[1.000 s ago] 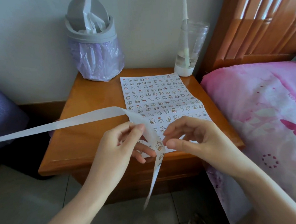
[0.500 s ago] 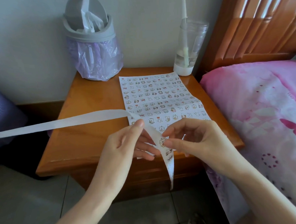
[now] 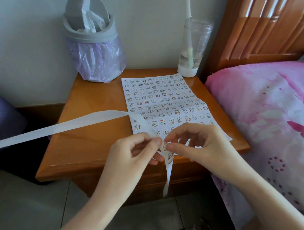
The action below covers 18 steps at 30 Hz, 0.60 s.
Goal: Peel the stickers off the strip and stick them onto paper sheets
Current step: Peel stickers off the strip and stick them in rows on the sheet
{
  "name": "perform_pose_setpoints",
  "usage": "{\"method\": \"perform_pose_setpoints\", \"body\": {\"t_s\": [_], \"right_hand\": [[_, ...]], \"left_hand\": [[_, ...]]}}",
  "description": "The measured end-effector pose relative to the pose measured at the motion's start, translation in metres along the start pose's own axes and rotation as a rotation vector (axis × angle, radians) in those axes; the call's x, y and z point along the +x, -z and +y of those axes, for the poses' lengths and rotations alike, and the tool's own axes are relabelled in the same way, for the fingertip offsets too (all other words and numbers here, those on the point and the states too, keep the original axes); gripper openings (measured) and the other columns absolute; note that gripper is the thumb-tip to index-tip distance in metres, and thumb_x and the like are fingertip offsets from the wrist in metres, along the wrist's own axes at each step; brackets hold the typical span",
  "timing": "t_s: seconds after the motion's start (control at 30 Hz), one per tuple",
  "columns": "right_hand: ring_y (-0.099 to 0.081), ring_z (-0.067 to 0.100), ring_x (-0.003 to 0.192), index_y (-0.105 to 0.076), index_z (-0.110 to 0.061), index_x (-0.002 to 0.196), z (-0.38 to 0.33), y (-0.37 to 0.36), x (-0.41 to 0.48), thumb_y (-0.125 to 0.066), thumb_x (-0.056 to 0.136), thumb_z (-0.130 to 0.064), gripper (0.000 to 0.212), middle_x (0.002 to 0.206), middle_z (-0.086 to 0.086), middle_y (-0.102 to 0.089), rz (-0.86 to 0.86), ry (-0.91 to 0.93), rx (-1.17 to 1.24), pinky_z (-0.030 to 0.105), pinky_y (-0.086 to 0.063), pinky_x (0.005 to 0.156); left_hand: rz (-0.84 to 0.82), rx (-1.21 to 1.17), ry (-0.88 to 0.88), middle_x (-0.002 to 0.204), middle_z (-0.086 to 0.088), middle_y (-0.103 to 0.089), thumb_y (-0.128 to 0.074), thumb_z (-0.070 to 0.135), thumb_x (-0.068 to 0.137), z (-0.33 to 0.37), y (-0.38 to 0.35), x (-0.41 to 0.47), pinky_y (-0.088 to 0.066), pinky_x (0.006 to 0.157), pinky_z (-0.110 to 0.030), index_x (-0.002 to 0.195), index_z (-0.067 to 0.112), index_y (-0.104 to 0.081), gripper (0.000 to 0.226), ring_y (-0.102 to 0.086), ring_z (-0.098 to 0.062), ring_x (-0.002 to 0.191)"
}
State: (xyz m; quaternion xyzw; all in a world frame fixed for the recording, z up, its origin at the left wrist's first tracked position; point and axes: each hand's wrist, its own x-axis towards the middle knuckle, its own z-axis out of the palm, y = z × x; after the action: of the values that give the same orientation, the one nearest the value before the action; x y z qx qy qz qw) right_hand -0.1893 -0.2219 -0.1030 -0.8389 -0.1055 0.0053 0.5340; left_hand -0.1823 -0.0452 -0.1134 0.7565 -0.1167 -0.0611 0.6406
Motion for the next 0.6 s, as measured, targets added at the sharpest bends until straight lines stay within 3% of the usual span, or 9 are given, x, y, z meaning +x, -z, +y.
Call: {"method": "perform_pose_setpoints", "body": {"t_s": [0.23, 0.6], "right_hand": [[-0.062, 0.009, 0.078, -0.07, -0.024, 0.083, 0.0, -0.0016, 0.0006, -0.074, 0.078, -0.023, 0.007, 0.085, -0.012, -0.07, 0.0, 0.013, -0.058, 0.02, -0.047, 0.059], [-0.055, 0.01, 0.078, -0.067, -0.029, 0.077, 0.0028, -0.0001, 0.0015, -0.074, 0.076, -0.027, 0.007, 0.088, -0.014, -0.062, 0.004, 0.028, -0.141, 0.025, -0.047, 0.067]], "left_hand": [[0.003, 0.043, 0.013, 0.069, 0.003, -0.073, -0.058, 0.023, 0.086, -0.0003, -0.0001, 0.0006, -0.05, 0.058, -0.01, 0.081, 0.015, -0.072, 0.017, -0.069, -0.005, 0.065], [-0.004, 0.08, 0.057, 0.068, 0.004, -0.072, -0.059, 0.025, 0.085, -0.0039, -0.0005, 0.002, -0.05, 0.058, -0.009, 0.081, 0.017, -0.072, 0.016, -0.069, -0.006, 0.065]]}}
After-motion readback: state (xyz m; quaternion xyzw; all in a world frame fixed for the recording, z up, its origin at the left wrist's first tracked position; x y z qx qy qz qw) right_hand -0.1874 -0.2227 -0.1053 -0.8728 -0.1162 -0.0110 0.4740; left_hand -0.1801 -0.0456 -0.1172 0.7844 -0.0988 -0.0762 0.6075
